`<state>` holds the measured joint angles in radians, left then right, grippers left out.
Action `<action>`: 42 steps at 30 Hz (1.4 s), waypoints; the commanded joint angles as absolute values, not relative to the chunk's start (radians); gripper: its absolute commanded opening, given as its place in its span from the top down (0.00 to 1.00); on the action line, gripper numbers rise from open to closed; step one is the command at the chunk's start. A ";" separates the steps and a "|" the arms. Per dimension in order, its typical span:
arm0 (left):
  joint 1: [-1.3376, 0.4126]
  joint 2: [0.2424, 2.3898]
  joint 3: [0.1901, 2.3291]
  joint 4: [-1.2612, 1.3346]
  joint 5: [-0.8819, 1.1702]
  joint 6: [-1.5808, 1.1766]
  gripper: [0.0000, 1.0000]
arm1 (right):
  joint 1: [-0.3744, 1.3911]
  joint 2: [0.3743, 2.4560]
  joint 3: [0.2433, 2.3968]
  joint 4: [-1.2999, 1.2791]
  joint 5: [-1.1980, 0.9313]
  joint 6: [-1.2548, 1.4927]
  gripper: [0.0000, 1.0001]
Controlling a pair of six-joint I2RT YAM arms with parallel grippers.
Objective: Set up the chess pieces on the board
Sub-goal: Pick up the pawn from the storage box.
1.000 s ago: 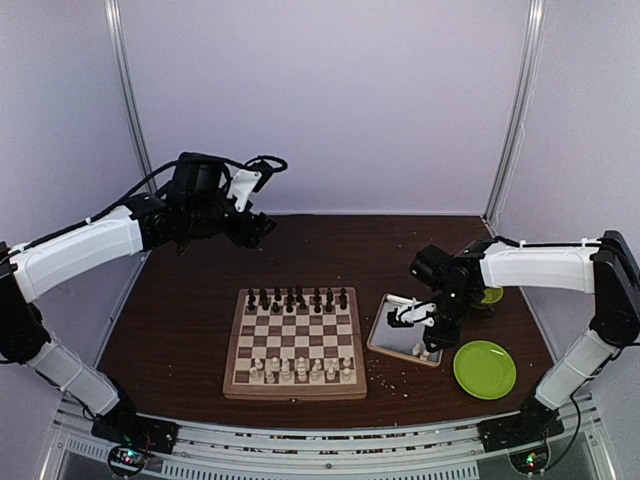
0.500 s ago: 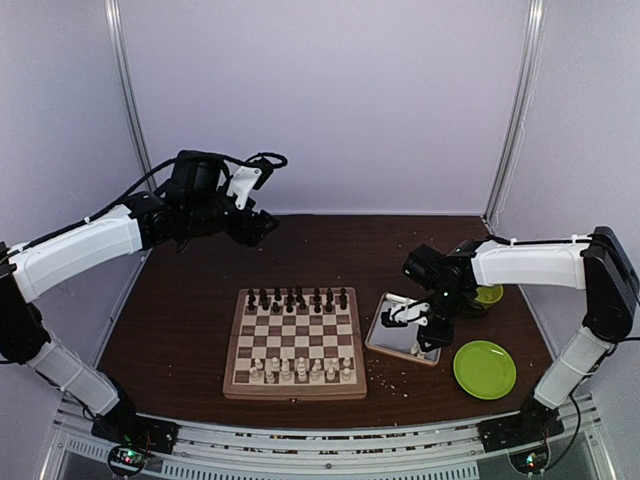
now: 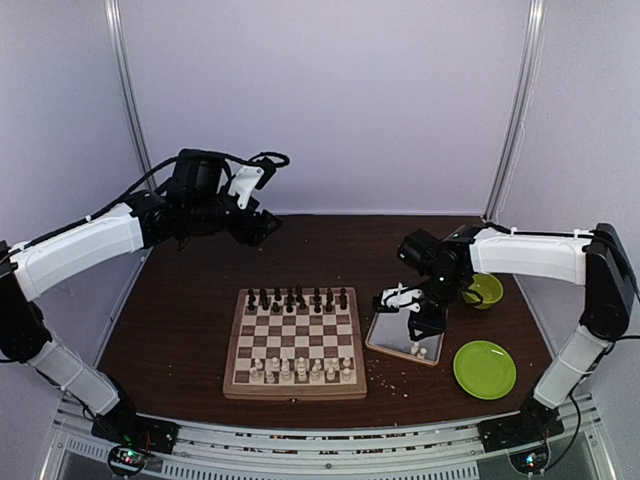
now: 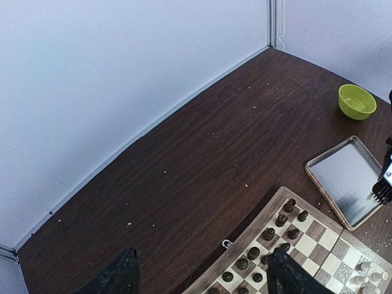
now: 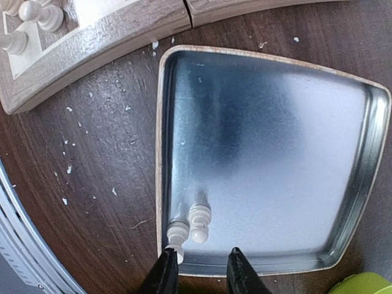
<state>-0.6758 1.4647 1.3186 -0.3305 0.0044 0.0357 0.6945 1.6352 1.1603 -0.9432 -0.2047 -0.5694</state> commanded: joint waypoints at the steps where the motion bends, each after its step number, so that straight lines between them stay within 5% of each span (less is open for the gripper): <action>1: -0.682 1.473 1.350 -0.317 0.022 0.046 0.27 | 0.698 1.703 1.179 -0.943 -0.218 -0.555 0.72; 19: -0.687 1.479 1.356 -0.327 0.034 0.056 0.28 | 0.689 1.798 1.172 -0.938 -0.171 -0.530 0.79; 22: -0.689 1.478 1.356 -0.327 0.033 0.058 0.28 | 0.679 1.799 1.174 -0.939 -0.182 -0.527 0.86; 28: -0.690 1.481 1.357 -0.329 0.037 0.060 0.29 | 0.618 1.811 1.211 -0.973 -0.320 -0.543 0.97; 42: -0.699 1.496 1.370 -0.347 0.053 0.065 0.29 | 0.454 1.889 1.315 -1.079 -0.608 -0.571 0.98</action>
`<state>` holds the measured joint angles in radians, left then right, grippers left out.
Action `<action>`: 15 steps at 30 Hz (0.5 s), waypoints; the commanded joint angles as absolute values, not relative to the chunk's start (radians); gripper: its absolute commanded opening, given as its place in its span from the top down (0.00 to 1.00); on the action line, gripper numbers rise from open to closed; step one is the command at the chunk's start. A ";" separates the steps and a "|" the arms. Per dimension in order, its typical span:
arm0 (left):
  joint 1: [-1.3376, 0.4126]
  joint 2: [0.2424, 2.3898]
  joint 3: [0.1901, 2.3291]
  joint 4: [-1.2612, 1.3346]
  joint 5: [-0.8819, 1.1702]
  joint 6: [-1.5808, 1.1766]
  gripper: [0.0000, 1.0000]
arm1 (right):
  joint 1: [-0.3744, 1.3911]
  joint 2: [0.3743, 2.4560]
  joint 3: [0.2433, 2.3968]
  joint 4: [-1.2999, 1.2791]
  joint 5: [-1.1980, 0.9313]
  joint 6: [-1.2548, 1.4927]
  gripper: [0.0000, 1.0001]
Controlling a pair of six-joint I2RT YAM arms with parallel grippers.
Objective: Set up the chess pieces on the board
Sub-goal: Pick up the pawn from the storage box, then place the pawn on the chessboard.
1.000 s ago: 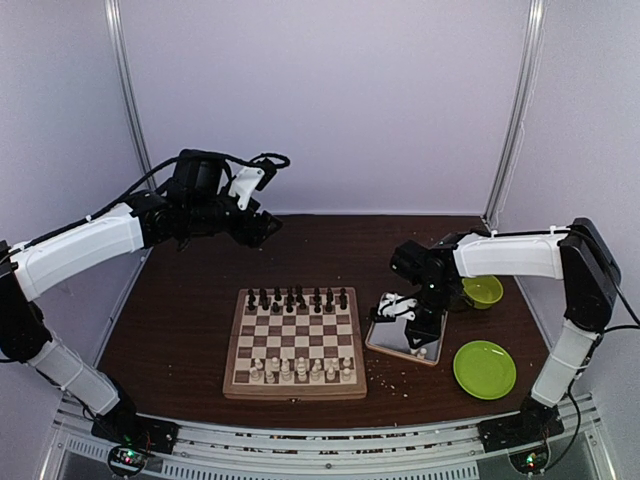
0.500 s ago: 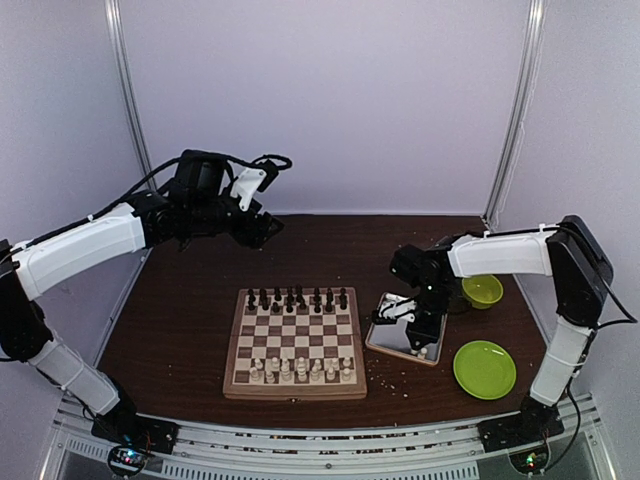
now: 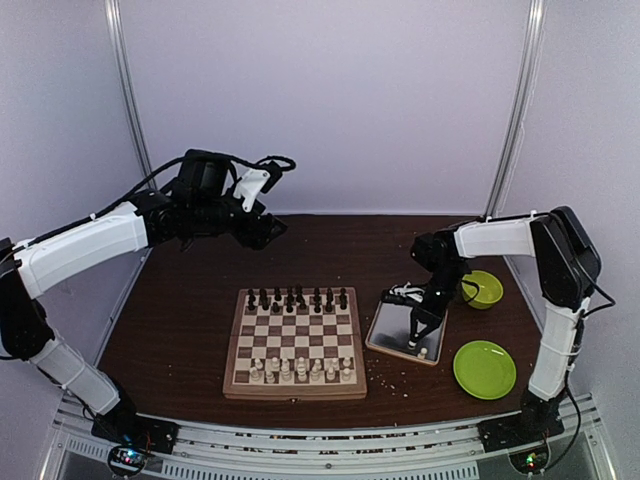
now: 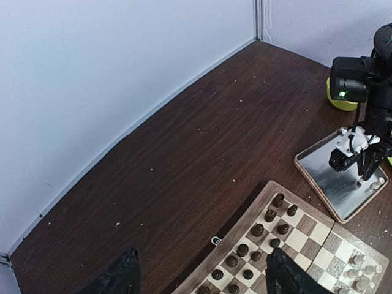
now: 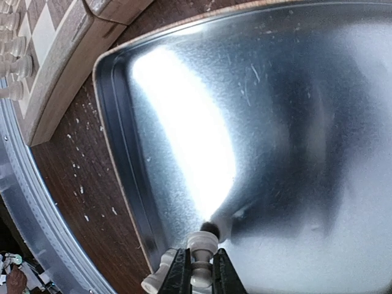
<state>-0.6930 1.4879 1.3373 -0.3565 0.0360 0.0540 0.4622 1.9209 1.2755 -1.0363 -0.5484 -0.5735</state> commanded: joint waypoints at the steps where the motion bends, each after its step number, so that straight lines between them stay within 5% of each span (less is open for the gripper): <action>1: -0.699 1.496 1.370 -0.347 0.049 0.067 0.28 | 0.454 1.873 1.325 -1.076 -0.596 -0.557 0.97; 15: -0.699 1.435 1.343 -0.319 -0.107 0.064 0.28 | 0.772 1.874 1.655 -1.139 -0.216 -0.524 0.96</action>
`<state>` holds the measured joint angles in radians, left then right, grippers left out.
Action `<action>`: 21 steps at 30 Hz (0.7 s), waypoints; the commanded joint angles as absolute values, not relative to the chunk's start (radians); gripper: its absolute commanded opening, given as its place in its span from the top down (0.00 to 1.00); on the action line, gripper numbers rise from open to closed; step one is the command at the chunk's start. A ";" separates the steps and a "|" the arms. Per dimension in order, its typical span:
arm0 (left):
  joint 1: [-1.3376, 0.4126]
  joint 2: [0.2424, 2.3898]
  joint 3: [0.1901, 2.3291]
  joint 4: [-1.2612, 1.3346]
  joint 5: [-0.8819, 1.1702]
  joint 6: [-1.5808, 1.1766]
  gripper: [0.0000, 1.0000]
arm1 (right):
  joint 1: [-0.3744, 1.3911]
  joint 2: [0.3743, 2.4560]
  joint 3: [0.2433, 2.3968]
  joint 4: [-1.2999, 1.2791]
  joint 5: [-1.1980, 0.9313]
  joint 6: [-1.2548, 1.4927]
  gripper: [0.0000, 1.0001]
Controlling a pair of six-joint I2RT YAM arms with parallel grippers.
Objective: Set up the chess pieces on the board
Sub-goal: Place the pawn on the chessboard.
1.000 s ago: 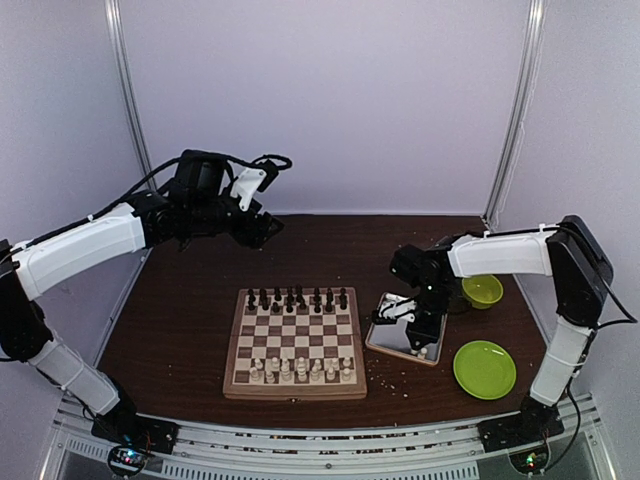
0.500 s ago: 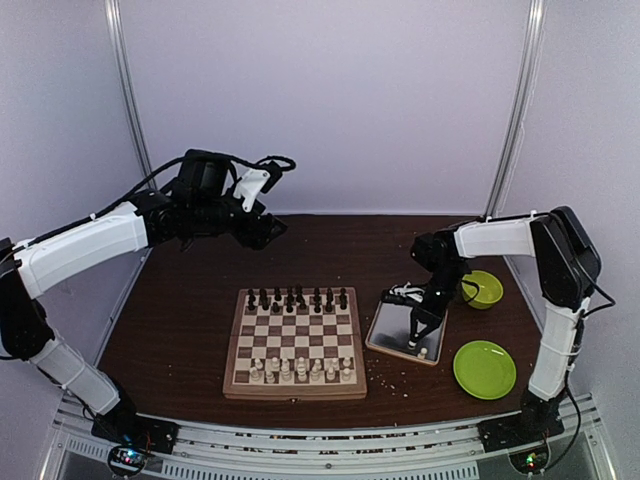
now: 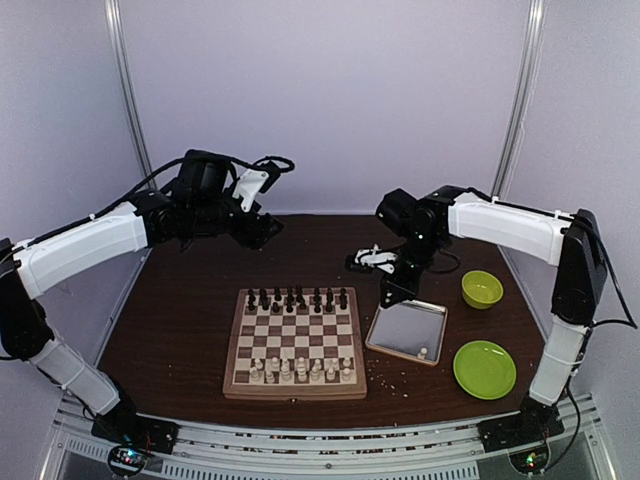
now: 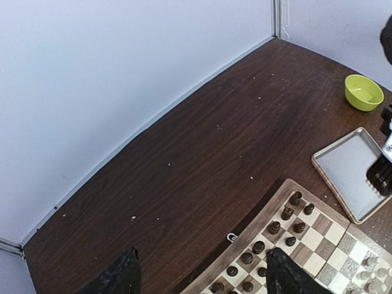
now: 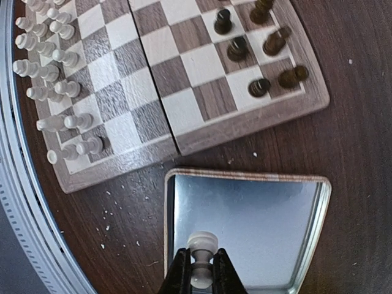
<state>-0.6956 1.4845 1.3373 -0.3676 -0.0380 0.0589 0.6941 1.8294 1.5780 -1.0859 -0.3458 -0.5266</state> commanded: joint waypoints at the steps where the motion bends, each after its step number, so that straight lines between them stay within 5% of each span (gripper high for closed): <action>1: -0.699 1.431 1.340 -0.316 -0.115 0.064 0.28 | 0.797 1.897 1.682 -1.143 -0.202 -0.526 0.96; 21: -0.699 1.377 1.345 -0.323 -0.134 0.079 0.28 | 1.050 2.237 1.992 -1.230 -0.067 -0.550 0.94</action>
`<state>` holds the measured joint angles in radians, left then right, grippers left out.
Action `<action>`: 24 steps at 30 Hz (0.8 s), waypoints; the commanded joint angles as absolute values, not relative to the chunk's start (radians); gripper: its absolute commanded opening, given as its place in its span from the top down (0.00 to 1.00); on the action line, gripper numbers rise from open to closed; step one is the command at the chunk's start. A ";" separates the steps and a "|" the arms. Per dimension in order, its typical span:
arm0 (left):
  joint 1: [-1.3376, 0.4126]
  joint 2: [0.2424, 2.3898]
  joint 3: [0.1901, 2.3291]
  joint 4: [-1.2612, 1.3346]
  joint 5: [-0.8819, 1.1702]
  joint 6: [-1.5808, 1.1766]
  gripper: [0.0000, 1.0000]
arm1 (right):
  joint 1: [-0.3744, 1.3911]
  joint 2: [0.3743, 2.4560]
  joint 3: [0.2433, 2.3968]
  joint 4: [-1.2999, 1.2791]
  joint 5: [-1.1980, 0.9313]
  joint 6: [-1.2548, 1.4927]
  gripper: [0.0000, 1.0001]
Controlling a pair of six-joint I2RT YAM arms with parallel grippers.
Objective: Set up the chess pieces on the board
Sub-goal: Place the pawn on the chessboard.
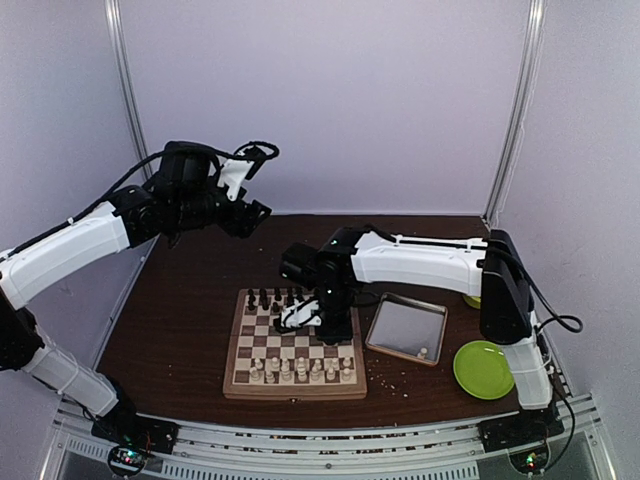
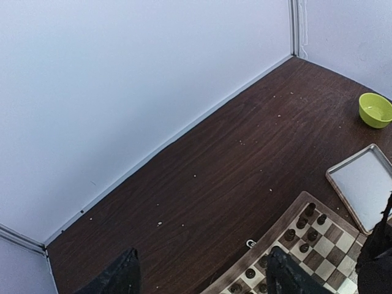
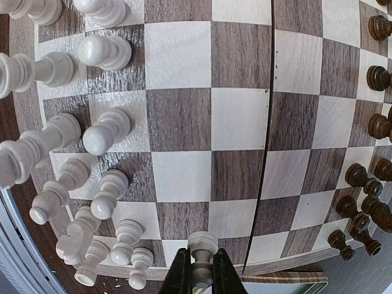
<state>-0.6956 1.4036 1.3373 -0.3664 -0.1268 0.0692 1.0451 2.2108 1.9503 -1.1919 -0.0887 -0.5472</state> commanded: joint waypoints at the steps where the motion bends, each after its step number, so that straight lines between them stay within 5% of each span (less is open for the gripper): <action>1: -0.699 1.377 1.345 -0.323 -0.133 0.080 0.28 | 1.054 2.243 1.994 -1.229 -0.067 -0.551 0.94; 14: -0.699 1.380 1.347 -0.327 -0.117 0.085 0.28 | 1.057 2.269 1.996 -1.227 -0.080 -0.531 0.84; 24: -0.700 1.388 1.347 -0.329 -0.098 0.087 0.28 | 1.011 2.019 1.902 -1.226 -0.102 -0.506 0.73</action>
<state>-0.6956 1.3991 1.3373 -0.3672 -0.1246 0.0772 1.0428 2.2028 1.9568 -1.2186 -0.0864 -0.5262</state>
